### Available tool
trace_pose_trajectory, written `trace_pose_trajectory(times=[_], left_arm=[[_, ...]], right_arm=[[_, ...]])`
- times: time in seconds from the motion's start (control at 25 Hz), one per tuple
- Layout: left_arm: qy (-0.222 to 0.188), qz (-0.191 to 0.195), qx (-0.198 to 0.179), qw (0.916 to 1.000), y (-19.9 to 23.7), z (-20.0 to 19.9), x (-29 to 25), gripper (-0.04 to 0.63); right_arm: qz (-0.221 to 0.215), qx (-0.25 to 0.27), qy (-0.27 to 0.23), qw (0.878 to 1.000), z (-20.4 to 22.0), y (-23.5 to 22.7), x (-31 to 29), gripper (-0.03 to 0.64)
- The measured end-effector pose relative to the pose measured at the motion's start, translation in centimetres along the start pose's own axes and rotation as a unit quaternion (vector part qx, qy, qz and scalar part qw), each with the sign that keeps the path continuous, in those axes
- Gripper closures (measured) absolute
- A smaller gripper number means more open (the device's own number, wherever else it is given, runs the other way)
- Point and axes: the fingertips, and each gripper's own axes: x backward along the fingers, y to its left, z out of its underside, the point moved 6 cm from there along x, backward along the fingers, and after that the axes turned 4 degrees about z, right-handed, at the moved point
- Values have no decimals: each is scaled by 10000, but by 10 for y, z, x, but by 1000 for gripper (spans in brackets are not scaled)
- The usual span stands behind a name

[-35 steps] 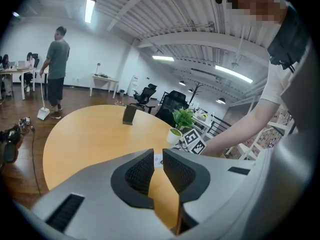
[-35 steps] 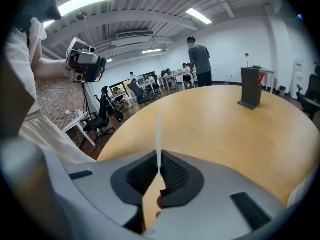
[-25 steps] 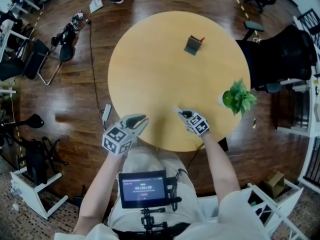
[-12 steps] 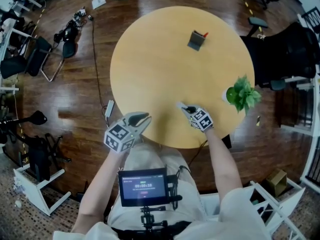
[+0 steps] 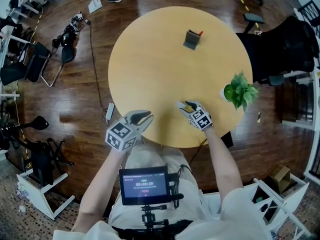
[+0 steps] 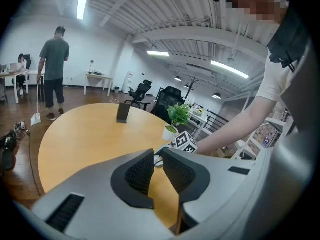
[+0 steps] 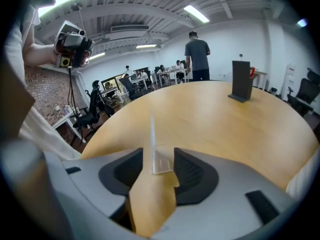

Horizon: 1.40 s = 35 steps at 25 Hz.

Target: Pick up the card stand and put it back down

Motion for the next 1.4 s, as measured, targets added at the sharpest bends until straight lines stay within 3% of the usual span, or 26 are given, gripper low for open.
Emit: trace_pose_trajectory(times=[0.24, 0.6, 0.84, 1.4], left_arm=[[-118, 2, -73, 9999, -4, -10, 2, 541], [-354, 22, -105, 9993, -11, -21, 7, 541], [-653, 19, -218, 9976, -11, -43, 15, 541], [-917, 713, -550, 9917, -8, -79, 44, 541]], right_arm=[[443, -501, -726, 9951, -17, -9, 39, 390], [674, -465, -1760, 9810, -69, -1, 118, 400], [741, -344, -2186, 9724, -88, 5, 167, 448], [1625, -369, -2897, 9425, -142, 57, 263, 482]])
